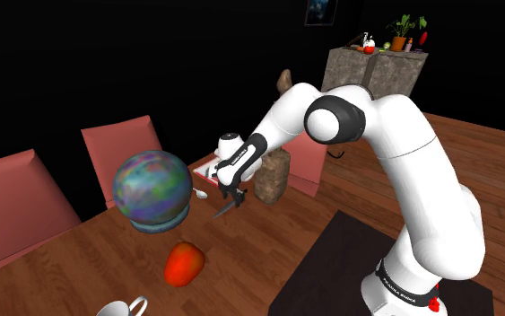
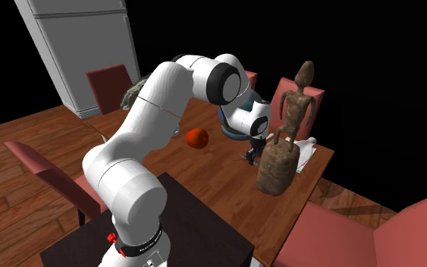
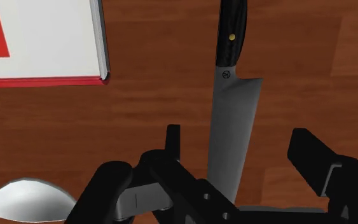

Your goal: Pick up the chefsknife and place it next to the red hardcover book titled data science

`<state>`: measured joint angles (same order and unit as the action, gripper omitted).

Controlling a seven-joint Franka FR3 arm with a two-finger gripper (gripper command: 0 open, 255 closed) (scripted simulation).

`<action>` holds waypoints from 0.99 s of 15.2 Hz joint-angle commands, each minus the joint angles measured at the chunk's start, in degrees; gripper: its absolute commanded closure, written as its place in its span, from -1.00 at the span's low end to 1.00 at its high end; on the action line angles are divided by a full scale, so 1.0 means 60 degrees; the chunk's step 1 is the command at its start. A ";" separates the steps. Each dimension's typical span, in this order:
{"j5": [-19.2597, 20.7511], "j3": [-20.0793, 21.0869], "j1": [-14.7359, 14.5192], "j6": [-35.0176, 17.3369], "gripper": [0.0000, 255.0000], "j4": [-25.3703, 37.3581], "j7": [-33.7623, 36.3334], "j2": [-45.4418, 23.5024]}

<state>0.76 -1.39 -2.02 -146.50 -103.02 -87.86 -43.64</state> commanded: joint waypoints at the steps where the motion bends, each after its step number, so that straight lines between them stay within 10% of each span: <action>1: 0.0000 0.0000 0.0000 0.0000 -1.00 0.0000 0.0000 0.0000; 15: 0.0009 -0.0009 -0.0027 0.0714 -1.00 -0.0294 0.0006 0.1008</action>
<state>0.82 -1.44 -2.18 -142.23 -104.78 -87.83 -37.61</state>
